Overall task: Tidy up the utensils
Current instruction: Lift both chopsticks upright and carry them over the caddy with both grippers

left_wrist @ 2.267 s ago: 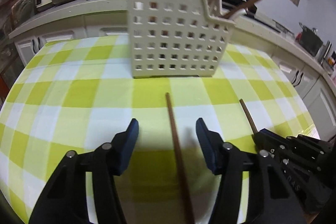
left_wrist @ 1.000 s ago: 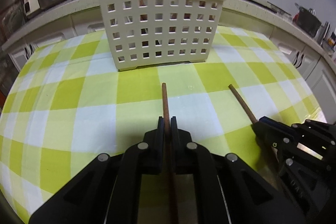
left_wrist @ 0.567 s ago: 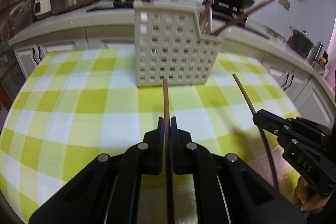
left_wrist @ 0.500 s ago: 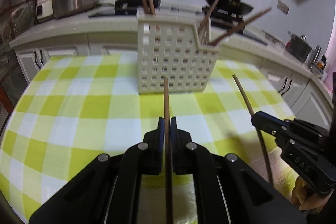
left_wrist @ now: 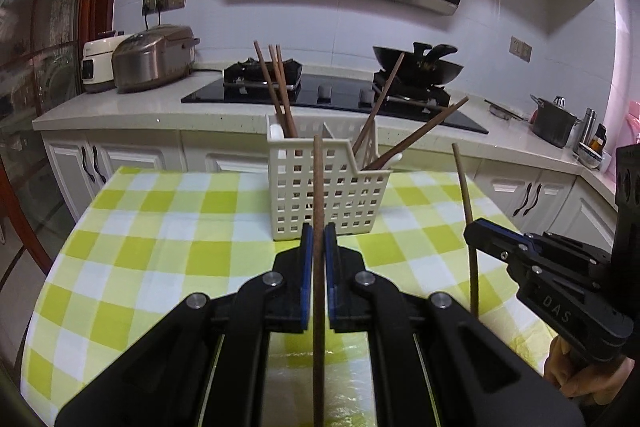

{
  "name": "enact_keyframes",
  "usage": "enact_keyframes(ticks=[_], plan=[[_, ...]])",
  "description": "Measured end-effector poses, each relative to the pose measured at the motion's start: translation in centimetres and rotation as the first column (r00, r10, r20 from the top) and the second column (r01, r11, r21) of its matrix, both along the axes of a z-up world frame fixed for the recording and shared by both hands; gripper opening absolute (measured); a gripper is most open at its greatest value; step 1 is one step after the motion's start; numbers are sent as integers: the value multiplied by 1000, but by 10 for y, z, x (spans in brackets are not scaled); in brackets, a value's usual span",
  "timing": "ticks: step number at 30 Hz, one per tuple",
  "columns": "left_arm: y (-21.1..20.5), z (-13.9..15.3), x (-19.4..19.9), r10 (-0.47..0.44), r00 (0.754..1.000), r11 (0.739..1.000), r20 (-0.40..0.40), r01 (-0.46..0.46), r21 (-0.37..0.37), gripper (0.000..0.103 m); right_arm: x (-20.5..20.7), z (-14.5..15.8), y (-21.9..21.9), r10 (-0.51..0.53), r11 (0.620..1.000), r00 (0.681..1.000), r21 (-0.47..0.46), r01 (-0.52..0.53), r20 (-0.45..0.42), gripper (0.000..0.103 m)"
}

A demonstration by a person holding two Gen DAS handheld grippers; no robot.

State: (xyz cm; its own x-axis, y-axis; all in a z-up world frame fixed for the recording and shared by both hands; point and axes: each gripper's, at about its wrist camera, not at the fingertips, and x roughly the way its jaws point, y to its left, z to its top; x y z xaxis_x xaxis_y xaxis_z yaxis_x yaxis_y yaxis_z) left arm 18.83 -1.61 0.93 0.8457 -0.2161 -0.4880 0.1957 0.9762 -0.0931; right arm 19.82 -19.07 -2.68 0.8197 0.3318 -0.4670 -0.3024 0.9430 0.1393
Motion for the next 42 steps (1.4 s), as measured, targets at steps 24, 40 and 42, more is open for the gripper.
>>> enact_keyframes(ticks=[24,40,42], plan=[[-4,21,-25,25,994,999,111,-27,22,6,-23,22,1,6,1000,991,10,-7,137,6],[-6,26,-27,27,990,999,136,-31,34,6,-26,25,0,6,1000,985,14,-9,170,6],[-6,26,-27,26,990,999,136,-31,34,6,-28,27,1,9,1000,983,12,-11,184,6]])
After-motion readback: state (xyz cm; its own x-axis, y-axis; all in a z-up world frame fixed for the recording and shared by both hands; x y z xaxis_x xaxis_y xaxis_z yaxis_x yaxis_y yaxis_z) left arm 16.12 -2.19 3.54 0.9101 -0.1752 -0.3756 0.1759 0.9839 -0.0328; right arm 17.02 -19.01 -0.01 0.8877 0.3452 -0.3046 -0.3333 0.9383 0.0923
